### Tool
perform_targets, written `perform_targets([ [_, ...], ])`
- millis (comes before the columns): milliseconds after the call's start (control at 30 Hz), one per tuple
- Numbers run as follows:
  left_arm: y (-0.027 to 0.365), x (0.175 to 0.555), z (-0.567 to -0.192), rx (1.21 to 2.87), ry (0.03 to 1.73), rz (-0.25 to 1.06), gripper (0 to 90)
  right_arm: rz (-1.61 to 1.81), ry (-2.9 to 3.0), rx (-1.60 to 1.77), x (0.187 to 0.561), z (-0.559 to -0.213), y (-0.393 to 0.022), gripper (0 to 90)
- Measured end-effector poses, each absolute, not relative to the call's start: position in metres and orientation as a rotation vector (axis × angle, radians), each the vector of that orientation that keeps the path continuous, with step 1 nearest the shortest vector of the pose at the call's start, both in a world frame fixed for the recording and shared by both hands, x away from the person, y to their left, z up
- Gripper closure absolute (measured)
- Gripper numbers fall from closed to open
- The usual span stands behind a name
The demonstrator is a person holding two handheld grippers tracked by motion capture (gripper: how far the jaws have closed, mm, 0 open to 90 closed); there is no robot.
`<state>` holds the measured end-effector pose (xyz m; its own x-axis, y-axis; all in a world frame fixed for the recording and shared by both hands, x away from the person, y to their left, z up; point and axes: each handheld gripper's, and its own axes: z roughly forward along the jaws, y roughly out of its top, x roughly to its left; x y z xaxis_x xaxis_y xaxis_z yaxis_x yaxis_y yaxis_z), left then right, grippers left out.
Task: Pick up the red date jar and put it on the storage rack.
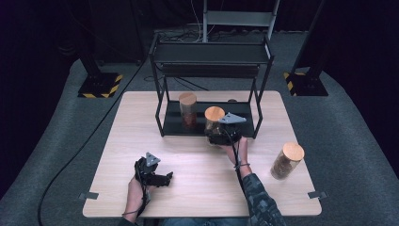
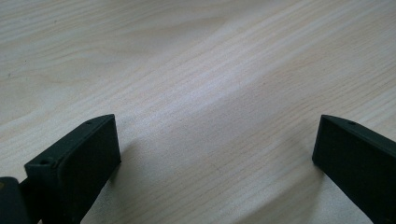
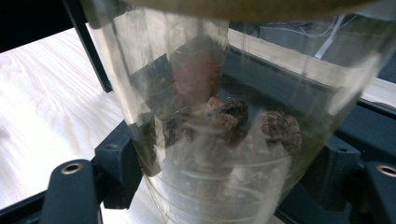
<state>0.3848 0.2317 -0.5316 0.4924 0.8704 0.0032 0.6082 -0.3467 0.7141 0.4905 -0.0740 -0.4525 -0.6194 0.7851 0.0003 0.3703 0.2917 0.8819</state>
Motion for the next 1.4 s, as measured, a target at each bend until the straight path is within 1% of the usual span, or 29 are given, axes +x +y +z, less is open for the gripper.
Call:
perform_targets([
  [767, 0.232, 0.385, -0.532, 2.08, 1.211, 0.513, 0.1, 1.258, 2.092, 1.103, 0.51, -0.457, -0.08, 25.0],
  [1400, 0.232, 0.385, -0.532, 2.08, 1.211, 0.513, 0.1, 1.261, 2.062, 1.106, 0.522, -0.447, -0.079, 25.0],
])
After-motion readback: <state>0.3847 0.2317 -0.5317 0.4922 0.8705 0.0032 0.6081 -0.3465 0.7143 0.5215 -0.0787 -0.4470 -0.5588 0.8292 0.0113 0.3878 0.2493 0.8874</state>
